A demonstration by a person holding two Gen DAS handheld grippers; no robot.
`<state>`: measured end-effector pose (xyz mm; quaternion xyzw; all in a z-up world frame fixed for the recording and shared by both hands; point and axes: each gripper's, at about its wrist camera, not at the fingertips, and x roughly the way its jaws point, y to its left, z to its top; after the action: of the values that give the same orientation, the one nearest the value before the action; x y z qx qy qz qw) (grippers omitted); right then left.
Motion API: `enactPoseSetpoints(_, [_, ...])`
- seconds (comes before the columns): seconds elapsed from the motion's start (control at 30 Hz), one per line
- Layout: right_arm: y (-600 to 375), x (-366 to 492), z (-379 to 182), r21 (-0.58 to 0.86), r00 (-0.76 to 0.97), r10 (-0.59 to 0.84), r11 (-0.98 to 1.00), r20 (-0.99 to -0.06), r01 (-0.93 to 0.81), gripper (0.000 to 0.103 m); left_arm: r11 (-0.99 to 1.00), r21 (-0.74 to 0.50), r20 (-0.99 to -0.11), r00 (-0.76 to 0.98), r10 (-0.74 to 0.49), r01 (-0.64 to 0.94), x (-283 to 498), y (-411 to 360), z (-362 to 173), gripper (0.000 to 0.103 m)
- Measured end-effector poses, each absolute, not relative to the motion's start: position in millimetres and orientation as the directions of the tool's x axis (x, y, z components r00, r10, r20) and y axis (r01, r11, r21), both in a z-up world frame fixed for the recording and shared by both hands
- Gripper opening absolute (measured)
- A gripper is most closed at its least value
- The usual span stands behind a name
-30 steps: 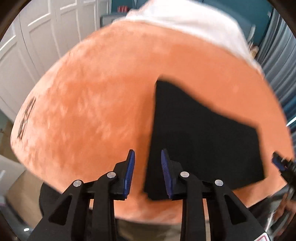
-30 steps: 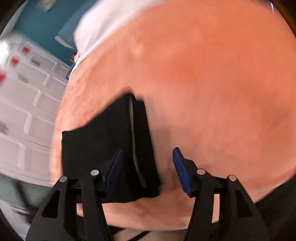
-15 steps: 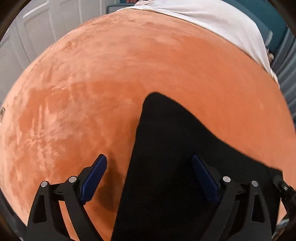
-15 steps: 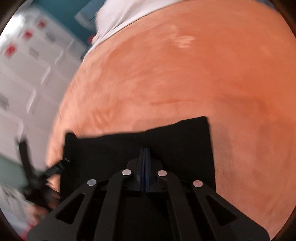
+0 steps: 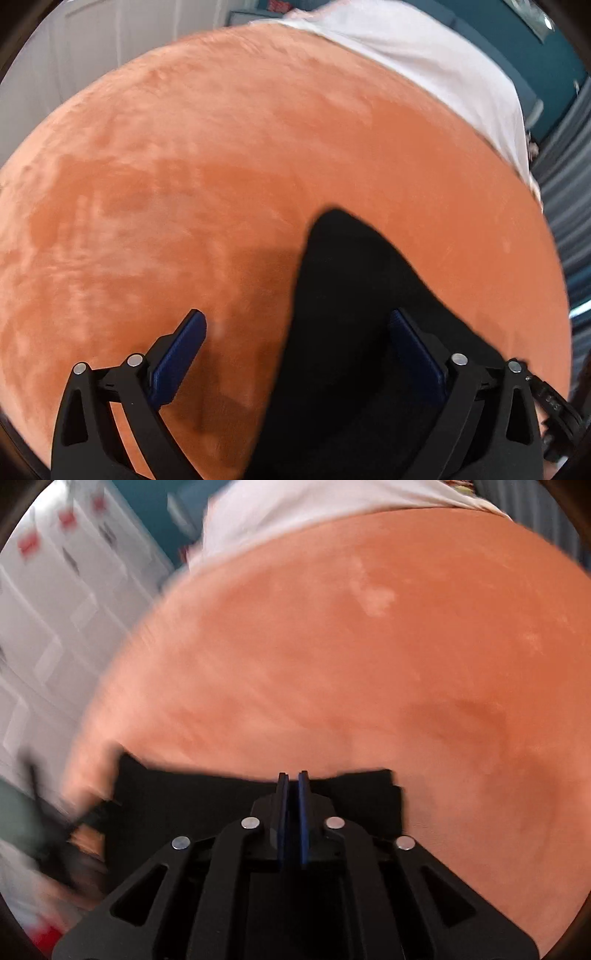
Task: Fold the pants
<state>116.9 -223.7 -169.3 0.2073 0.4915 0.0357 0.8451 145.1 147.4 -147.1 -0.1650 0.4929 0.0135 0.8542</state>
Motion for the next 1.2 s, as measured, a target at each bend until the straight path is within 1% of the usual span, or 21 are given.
enactPoseSetpoints(0.03, [-229.5, 116.3, -162.6, 0.378, 0.522, 0.238, 0.908, -0.819, 0.180, 0.000, 0.947, -0.258, -0.837, 0.535, -0.119, -0.192, 140.4, 153.0, -137.0, 0.095])
enactPoseSetpoints(0.1, [-228.6, 108.5, -131.4, 0.399, 0.589, 0.223, 0.897, -0.777, 0.188, 0.008, 0.957, -0.225, -0.801, 0.594, -0.073, -0.185, 121.9, 176.3, -107.8, 0.096])
enactPoseSetpoints(0.17, [-202.2, 107.3, -106.3, 0.408, 0.596, 0.282, 0.909, -0.752, 0.084, 0.008, 0.966, -0.172, -0.794, 0.607, -0.020, -0.193, 106.5, 194.4, -92.2, 0.096])
enactPoseSetpoints(0.23, [-160.5, 114.2, -94.5, 0.386, 0.556, 0.340, 0.922, -0.759, -0.036, 0.008, 0.970, -0.110, -0.788, 0.613, 0.048, -0.217, 86.8, 211.6, -79.4, 0.096])
enactPoseSetpoints(0.3, [-99.7, 124.8, -92.8, 0.356, 0.496, 0.395, 0.918, -0.773, -0.177, 0.008, 0.972, -0.067, -0.782, 0.617, 0.089, -0.225, 69.6, 220.2, -71.2, 0.096])
enactPoseSetpoints(0.43, [-12.0, 161.1, -118.3, 0.317, 0.425, 0.413, 0.906, -0.805, -0.281, 0.008, 0.972, -0.012, -0.763, 0.630, 0.143, -0.235, 28.5, 227.3, -54.9, 0.096])
enactPoseSetpoints(0.5, [21.7, 177.8, -145.2, 0.300, 0.372, 0.398, 0.907, -0.838, -0.295, 0.008, 0.974, 0.005, -0.756, 0.637, 0.152, -0.226, 18.0, 227.3, -51.5, 0.096])
enactPoseSetpoints(0.53, [38.8, 188.6, -168.1, 0.265, 0.345, 0.359, 0.919, -0.867, -0.291, 0.008, 0.975, 0.013, -0.755, 0.637, 0.156, -0.223, 15.3, 228.1, -51.3, 0.096])
enactPoseSetpoints(0.57, [43.7, 189.2, -177.4, 0.242, 0.345, 0.339, 0.924, -0.875, -0.296, 0.005, 0.977, 0.029, -0.757, 0.633, 0.161, -0.213, 11.8, 225.9, -51.0, 0.096])
enactPoseSetpoints(0.63, [41.4, 191.3, -168.6, 0.273, 0.354, 0.351, 0.929, -0.867, -0.251, 0.005, 0.979, 0.053, -0.760, 0.628, 0.166, -0.195, 6.5, 221.6, -51.4, 0.096])
enactPoseSetpoints(0.7, [28.0, 186.7, -148.5, 0.383, 0.377, 0.429, 0.903, -0.821, -0.195, 0.009, 0.983, 0.067, -0.755, 0.636, 0.162, -0.171, 4.7, 217.2, -51.2, 0.096])
enactPoseSetpoints(0.73, [24.7, 183.8, -141.9, 0.407, 0.392, 0.450, 0.893, -0.802, -0.192, 0.009, 0.985, 0.069, -0.754, 0.638, 0.155, -0.158, 5.1, 213.0, -51.8, 0.096])
enactPoseSetpoints(0.8, [35.7, 186.0, -144.5, 0.357, 0.387, 0.413, 0.910, -0.825, -0.209, 0.009, 0.990, 0.048, -0.775, 0.621, 0.119, -0.131, 11.2, 205.6, -55.1, 0.096])
enactPoseSetpoints(0.87, [49.6, 196.6, -168.4, 0.307, 0.310, 0.366, 0.925, -0.877, -0.223, 0.007, 0.993, 0.023, -0.795, 0.601, 0.087, -0.113, 14.2, 197.0, -55.5, 0.096])
enactPoseSetpoints(0.97, [49.0, 204.6, -165.6, 0.319, 0.307, 0.368, 0.926, -0.877, -0.199, 0.007, 0.995, 0.015, -0.808, 0.584, 0.073, -0.103, 15.3, 185.1, -52.0, 0.096])
enactPoseSetpoints(1.0, [47.5, 204.0, -158.5, 0.345, 0.317, 0.388, 0.920, -0.865, -0.186, 0.011, 0.994, 0.018, -0.807, 0.585, 0.077, -0.106, 14.6, 182.3, -51.0, 0.096])
enactPoseSetpoints(1.07, [46.7, 194.8, -143.6, 0.395, 0.359, 0.442, 0.897, -0.822, -0.199, 0.011, 0.994, 0.027, -0.816, 0.573, 0.080, -0.102, 15.2, 174.7, -54.1, 0.096])
enactPoseSetpoints(1.1, [50.5, 190.4, -145.4, 0.366, 0.357, 0.426, 0.903, -0.832, -0.224, 0.019, 0.995, 0.030, -0.823, 0.561, 0.081, -0.100, 16.6, 171.7, -57.3, 0.096])
enactPoseSetpoints(1.13, [55.2, 189.2, -151.8, 0.326, 0.339, 0.396, 0.913, -0.854, -0.245, 0.021, 0.995, 0.032, -0.830, 0.551, 0.080, -0.097, 17.5, 168.9, -59.2, 0.096])
enactPoseSetpoints(1.17, [56.8, 187.5, -163.8, 0.282, 0.298, 0.360, 0.919, -0.884, -0.274, 0.021, 0.996, 0.033, -0.844, 0.532, 0.073, -0.086, 19.4, 163.4, -61.7, 0.096])
enactPoseSetpoints(1.2, [51.1, 182.8, -161.7, 0.296, 0.308, 0.376, 0.914, -0.874, -0.276, 0.020, 0.996, 0.036, -0.849, 0.524, 0.072, -0.077, 19.7, 159.9, -62.3, 0.096])
